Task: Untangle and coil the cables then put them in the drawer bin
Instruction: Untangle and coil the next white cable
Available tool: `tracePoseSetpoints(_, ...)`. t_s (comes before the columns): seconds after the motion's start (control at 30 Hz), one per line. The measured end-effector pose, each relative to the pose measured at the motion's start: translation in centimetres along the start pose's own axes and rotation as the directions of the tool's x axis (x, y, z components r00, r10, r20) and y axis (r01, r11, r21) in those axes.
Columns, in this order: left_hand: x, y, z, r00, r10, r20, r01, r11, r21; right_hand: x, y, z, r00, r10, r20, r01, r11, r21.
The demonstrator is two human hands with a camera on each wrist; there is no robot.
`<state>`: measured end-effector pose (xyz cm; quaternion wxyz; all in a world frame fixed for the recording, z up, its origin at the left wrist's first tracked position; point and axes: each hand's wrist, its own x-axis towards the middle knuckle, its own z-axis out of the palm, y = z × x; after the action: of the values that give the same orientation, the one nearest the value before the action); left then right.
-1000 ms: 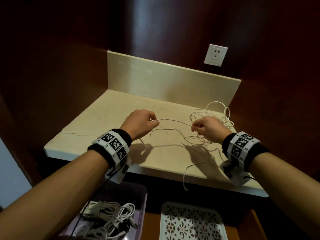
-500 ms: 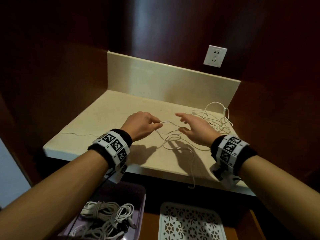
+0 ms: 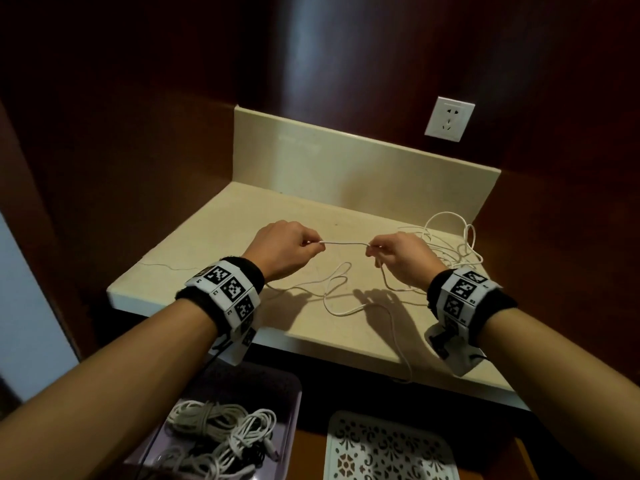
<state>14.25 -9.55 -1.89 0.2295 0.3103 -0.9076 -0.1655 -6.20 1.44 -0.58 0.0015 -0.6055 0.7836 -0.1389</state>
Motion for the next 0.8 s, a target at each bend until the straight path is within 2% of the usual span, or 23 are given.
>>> tracePoseSetpoints(0.23,0.3,0.4,0.3,1.0,-0.002,-0.003,0.002,0.991,-0.131,-0.2,-1.2,1.3,1.0,-0.007,-0.012,0.009,0.986,0.165)
tracePoseSetpoints(0.4,0.2,0.5,0.5,0.998,-0.005,-0.055,-0.01,0.967,-0.253,0.0,-2.3,1.5,0.998,-0.058,-0.031,0.063,0.981,0.185)
tracePoseSetpoints(0.5,0.3,0.5,0.4,0.997,-0.003,-0.072,-0.019,0.951,-0.309,0.1,-2.9,2.1,0.998,-0.061,0.01,0.058,0.98,0.191)
tracePoseSetpoints(0.7,0.5,-1.0,0.0,0.998,-0.03,-0.047,0.026,0.996,-0.083,0.4,-3.1,3.4,0.993,-0.025,0.114,0.01,0.991,0.132)
tracePoseSetpoints(0.8,0.5,-1.8,-0.1,0.995,-0.078,-0.057,0.08,0.996,0.034,0.5,-2.8,3.4,0.994,0.015,0.111,-0.032,0.987,0.155)
